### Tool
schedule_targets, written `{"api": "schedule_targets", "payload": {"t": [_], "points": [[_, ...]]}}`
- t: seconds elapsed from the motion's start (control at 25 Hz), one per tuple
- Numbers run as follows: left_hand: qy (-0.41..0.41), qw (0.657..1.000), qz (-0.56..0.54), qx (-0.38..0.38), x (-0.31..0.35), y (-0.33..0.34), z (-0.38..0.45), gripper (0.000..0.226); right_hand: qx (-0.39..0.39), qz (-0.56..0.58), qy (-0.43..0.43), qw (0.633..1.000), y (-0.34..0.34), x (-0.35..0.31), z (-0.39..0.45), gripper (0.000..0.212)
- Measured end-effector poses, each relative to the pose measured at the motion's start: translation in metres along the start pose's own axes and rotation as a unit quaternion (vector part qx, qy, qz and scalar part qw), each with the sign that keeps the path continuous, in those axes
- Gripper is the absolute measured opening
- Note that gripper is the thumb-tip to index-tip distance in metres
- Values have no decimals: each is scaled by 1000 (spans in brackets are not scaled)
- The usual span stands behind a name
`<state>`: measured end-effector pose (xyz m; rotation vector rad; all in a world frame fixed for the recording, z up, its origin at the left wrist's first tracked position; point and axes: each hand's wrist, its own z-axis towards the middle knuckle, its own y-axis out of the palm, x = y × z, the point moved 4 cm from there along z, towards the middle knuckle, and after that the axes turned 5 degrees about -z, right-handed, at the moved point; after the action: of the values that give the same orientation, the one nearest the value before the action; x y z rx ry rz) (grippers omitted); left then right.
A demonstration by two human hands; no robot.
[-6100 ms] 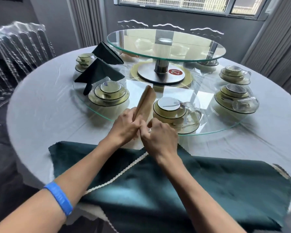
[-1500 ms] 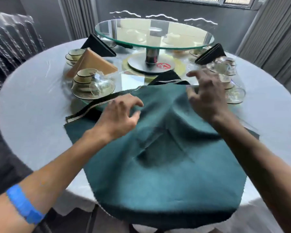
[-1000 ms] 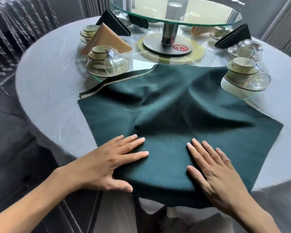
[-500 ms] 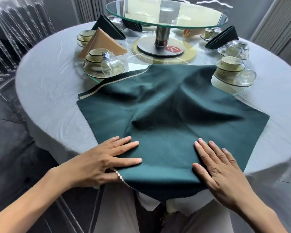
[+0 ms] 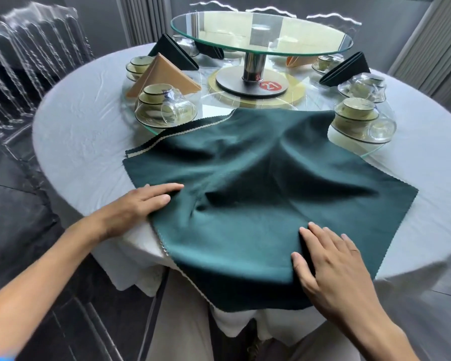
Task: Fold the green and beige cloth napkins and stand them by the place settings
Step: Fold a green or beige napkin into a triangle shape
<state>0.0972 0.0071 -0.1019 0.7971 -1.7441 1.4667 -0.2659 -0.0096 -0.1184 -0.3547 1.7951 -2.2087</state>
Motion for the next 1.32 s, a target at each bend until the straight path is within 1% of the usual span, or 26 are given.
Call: {"api": "schedule_targets", "payload": {"t": [0.08, 0.16, 0.24, 0.28, 0.32, 0.36, 0.44, 0.52, 0.64, 0.68, 0.76, 0.84, 0.92, 1.04, 1.08, 1.16, 1.2, 1.24, 1.32], "points": [[-15, 987, 108, 122, -20, -27, 24, 36, 16, 36, -36, 999, -1, -28, 15, 59], [-62, 960, 182, 205, -31, -47, 46, 28, -12, 59, -85, 995, 6, -53, 27, 60], [-152, 920, 243, 266, -40, -63, 59, 37, -34, 33, -98, 994, 17, -63, 33, 61], [-185, 904, 262, 283, -45, -69, 62, 43, -35, 14, -92, 995, 21, -63, 33, 61], [-196, 894, 268, 302, -47, -74, 63, 44, -33, 0, -83, 996, 23, -62, 32, 61], [-187, 888, 258, 330, -47, -79, 62, 41, -33, -5, -75, 997, 24, -61, 31, 61], [-131, 887, 201, 393, -43, -84, 58, 25, -33, -9, -70, 997, 23, -60, 29, 63], [-99, 881, 152, 438, -40, -84, 48, 16, -33, -12, -69, 997, 22, -60, 28, 63], [-80, 854, 141, 494, -35, -81, 32, 22, -36, -12, -70, 997, 21, -59, 26, 62], [-76, 852, 133, 501, -33, -81, 29, 25, -38, -11, -70, 997, 20, -59, 26, 62], [-93, 864, 91, 486, -34, -86, 29, 37, -42, -11, -73, 996, 20, -59, 25, 62], [-153, 884, 42, 441, -41, -90, 33, 56, -45, -10, -72, 996, 19, -60, 26, 63], [-180, 894, -35, 410, -45, -90, 34, 62, -49, -7, -70, 996, 18, -60, 26, 63], [-162, 901, -138, 378, -37, -80, 32, 53, -52, -2, -66, 996, 18, -60, 25, 63], [-158, 903, -149, 370, -29, -75, 28, 57, -50, 0, -67, 997, 18, -60, 25, 62], [-151, 919, -126, 342, -19, -69, 17, 71, -42, 1, -70, 997, 18, -60, 25, 61], [-138, 932, -127, 312, -12, -60, 9, 72, -42, 2, -71, 997, 18, -60, 25, 61], [-111, 947, -140, 268, -2, -48, 0, 68, -41, 4, -71, 997, 18, -60, 25, 61], [-75, 971, -165, 156, 19, -18, -27, 48, -38, 6, -70, 997, 16, -61, 26, 61]]}}
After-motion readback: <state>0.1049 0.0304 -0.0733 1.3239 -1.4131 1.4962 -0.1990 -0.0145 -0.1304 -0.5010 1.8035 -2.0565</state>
